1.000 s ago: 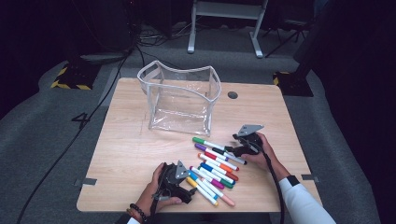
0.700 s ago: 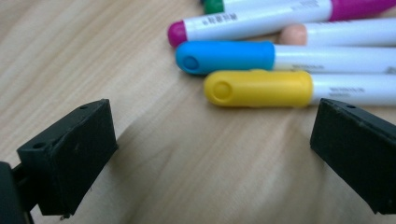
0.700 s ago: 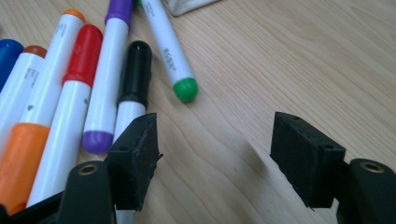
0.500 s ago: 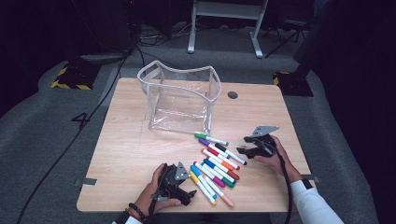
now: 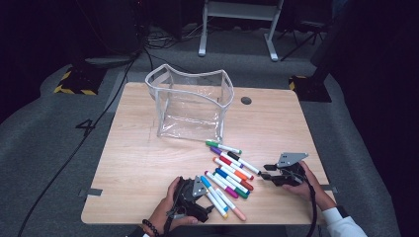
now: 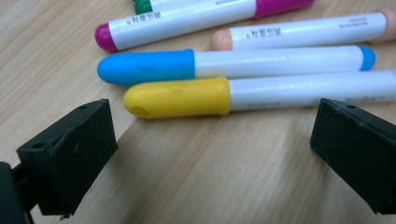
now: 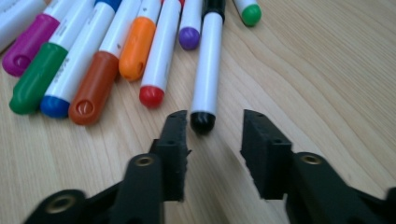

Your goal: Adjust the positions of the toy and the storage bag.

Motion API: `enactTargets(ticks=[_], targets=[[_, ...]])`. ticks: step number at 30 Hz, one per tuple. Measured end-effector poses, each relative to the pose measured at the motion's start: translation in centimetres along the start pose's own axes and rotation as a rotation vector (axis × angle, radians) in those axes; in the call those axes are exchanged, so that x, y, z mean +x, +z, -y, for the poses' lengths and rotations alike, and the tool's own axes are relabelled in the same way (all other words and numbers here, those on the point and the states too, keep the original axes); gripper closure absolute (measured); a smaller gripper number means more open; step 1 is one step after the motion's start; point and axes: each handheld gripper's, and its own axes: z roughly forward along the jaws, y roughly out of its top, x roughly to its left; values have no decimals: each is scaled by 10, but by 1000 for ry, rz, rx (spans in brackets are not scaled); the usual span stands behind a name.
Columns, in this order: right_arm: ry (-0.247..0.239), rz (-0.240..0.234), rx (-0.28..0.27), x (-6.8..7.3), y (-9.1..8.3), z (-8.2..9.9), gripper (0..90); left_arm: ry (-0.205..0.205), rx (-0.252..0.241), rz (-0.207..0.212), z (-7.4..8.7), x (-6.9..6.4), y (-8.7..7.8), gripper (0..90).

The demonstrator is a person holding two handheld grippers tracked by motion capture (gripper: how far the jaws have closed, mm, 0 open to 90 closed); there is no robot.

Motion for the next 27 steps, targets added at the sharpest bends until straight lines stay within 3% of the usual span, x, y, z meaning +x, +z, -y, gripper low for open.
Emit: enactTargets(ticks=[1,6,14,17,20,25,27], targets=[[-6,8,0,0,5,-3,712,-8,-5,-22,-2,0,2,4],[-10,-1,-2,-1,13,-4,758,-19,-12,-73,-6,3,4,4],[-38,-15,-4,4,21,-13,753,-31,-10,-75,-8,7,7,4],[-48,4,2,7,24,-17,751,-32,-10,-64,-10,11,9,3],[-32,-2,-4,5,26,-18,751,-21,-15,-81,-10,14,8,3],[-34,-12,-6,8,33,-25,746,-105,-1,-90,-1,36,1,4],[-36,-11,-4,10,35,-27,744,-112,4,-93,0,39,0,4]])
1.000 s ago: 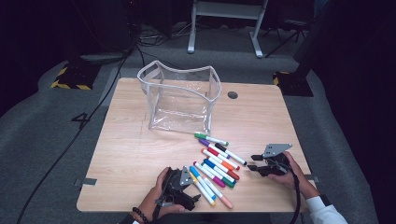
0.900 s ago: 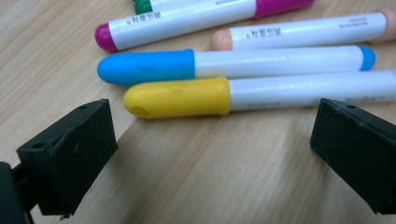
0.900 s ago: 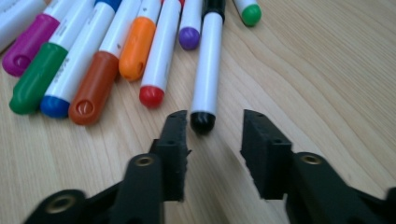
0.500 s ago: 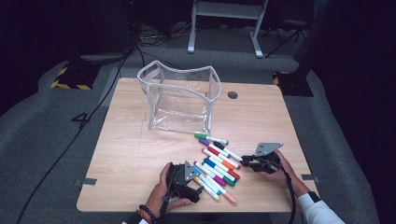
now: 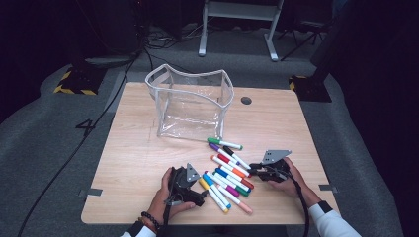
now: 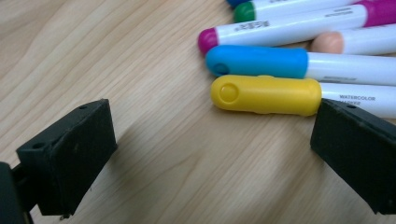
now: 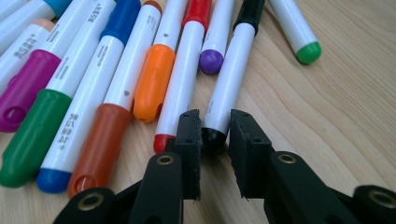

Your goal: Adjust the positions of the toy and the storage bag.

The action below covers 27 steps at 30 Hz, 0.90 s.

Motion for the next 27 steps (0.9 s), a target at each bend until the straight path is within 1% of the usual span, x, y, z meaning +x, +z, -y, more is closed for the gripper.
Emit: enactTargets(ticks=[2,3,4,7,8,9,10,11,12,13,14,15,16,17,18,20,21,22,23,24,25,26,27], targets=[[-5,-2,1,7,3,-4,739,-15,-2,-19,3,5,-3,4],[-5,-2,1,7,3,-4,739,-15,-2,-19,3,5,-3,4],[-10,2,9,10,4,-6,737,-20,-2,-20,4,7,-4,4],[-13,-2,8,11,4,-6,735,-16,-3,-27,5,6,-4,4],[-10,-4,8,11,4,-6,711,-18,-3,-32,5,5,-5,4],[-10,-4,8,11,4,-6,711,-18,-3,-32,5,5,-5,4],[-6,7,10,9,2,-6,674,-17,-1,-25,6,6,-5,4],[-6,7,10,9,2,-6,674,-17,-1,-25,6,6,-5,4],[9,4,-18,5,-3,-7,651,-20,-2,-16,7,6,-6,4],[9,4,-18,5,-3,-7,651,-20,-2,-16,7,6,-6,4],[29,30,-56,-3,-12,-10,642,-21,5,-7,9,8,-8,4],[29,30,-56,-3,-12,-10,642,-21,5,-7,9,8,-8,5],[47,46,-92,-13,-18,-14,645,-19,1,-3,9,8,-8,5],[47,46,-92,-13,-18,-14,645,-19,1,-3,9,8,-8,5],[53,48,-109,-18,-19,-17,645,-18,1,-1,9,8,-8,5],[55,52,-111,-28,-15,-25,643,-12,1,3,10,9,-8,4],[60,48,-112,-31,-12,-27,641,-10,0,5,10,9,-9,4],[51,35,-117,-37,-5,-32,625,-8,1,7,11,10,-9,5],[51,35,-117,-37,-5,-32,625,-3,0,10,12,10,-10,5],[46,17,-104,-41,5,-37,588,7,4,17,12,11,-11,5],[46,17,-104,-41,5,-37,588,8,3,24,13,12,-11,5],[30,29,-67,-45,16,-42,590,14,2,27,14,14,-12,5],[33,27,-54,-47,20,-44,592,14,2,27,14,14,-12,5]])
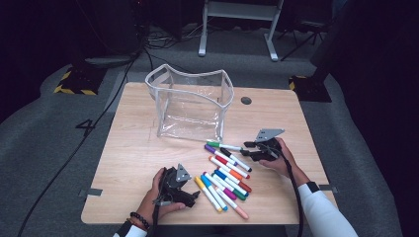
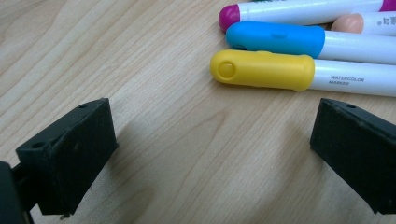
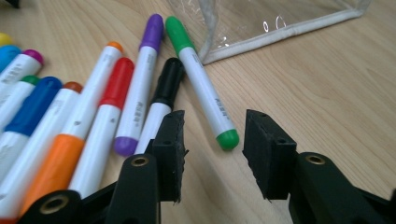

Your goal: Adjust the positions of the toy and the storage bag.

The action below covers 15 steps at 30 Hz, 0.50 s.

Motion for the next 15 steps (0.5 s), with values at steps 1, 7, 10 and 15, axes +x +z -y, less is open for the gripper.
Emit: enactTargets(ticks=[1,7,10,15], targets=[[0,0,0,0,0,0,592,2,1,2,1,1,-1,5],[-23,-5,46,-4,22,-6,633,0,-2,1,2,2,-2,4],[-30,-17,73,-4,32,-6,707,-1,-2,1,2,2,-2,5],[-39,-22,83,-2,32,-6,728,-5,2,-6,2,1,-2,5]])
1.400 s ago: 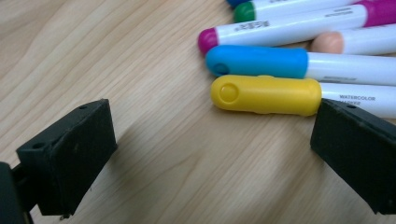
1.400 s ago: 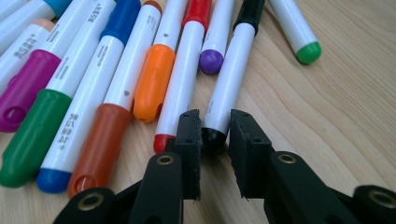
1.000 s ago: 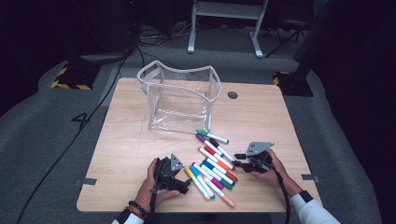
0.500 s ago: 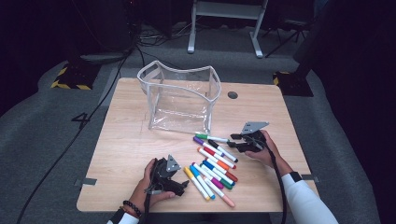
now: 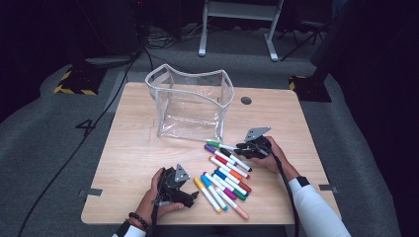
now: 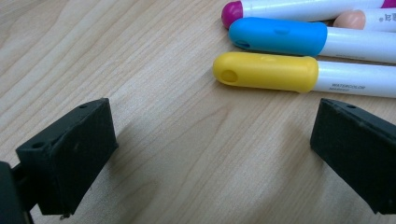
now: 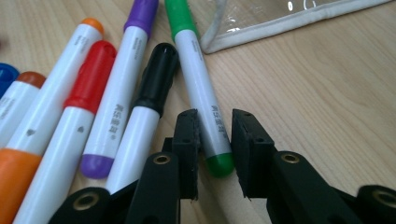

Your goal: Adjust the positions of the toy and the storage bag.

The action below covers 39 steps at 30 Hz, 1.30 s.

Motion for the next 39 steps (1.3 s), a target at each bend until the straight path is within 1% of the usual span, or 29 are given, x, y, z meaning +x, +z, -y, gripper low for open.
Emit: enactTargets(ticks=[3,5,10,12,13,14,16,19,20,22,23,26,27,29,31,33,35,37,39], targets=[[-19,-19,8,2,-4,3,744,-12,-4,-9,0,-2,1,4],[-10,-28,8,3,-8,7,749,-13,-5,-8,-1,-4,1,4],[6,-21,12,3,-23,23,757,12,-1,11,-2,-11,2,5],[13,-27,13,5,-30,30,760,14,-2,8,-3,-15,3,5],[18,-30,12,6,-33,34,761,6,-3,7,-4,-18,4,5],[21,-34,10,8,-36,37,761,10,-4,7,-5,-20,4,5],[15,-36,15,13,-42,42,761,13,-4,1,-7,-27,6,5],[-2,-24,31,21,-50,47,759,24,-9,-4,-10,-35,9,4],[3,-27,32,23,-52,49,757,30,-13,-2,-11,-37,10,4],[5,-21,32,27,-56,53,753,39,-15,-11,-13,-39,11,4],[9,-19,31,28,-57,54,750,33,-15,-17,-14,-40,12,4],[7,-5,33,34,-61,58,740,41,-23,-35,-17,-40,14,4],[9,-1,30,35,-62,59,735,41,-21,-35,-18,-39,15,4],[22,-2,26,36,-63,60,729,37,-20,-34,-20,-37,17,3],[28,5,20,38,-63,61,724,37,-22,-46,-21,-35,18,3],[37,12,19,39,-64,62,719,32,-21,-38,-23,-32,20,4],[45,26,13,43,-65,64,715,27,-13,-17,-25,-29,22,3],[44,50,16,47,-66,65,712,28,-9,5,-27,-26,24,3],[40,71,20,50,-68,65,708,32,-5,15,-29,-24,25,3]])
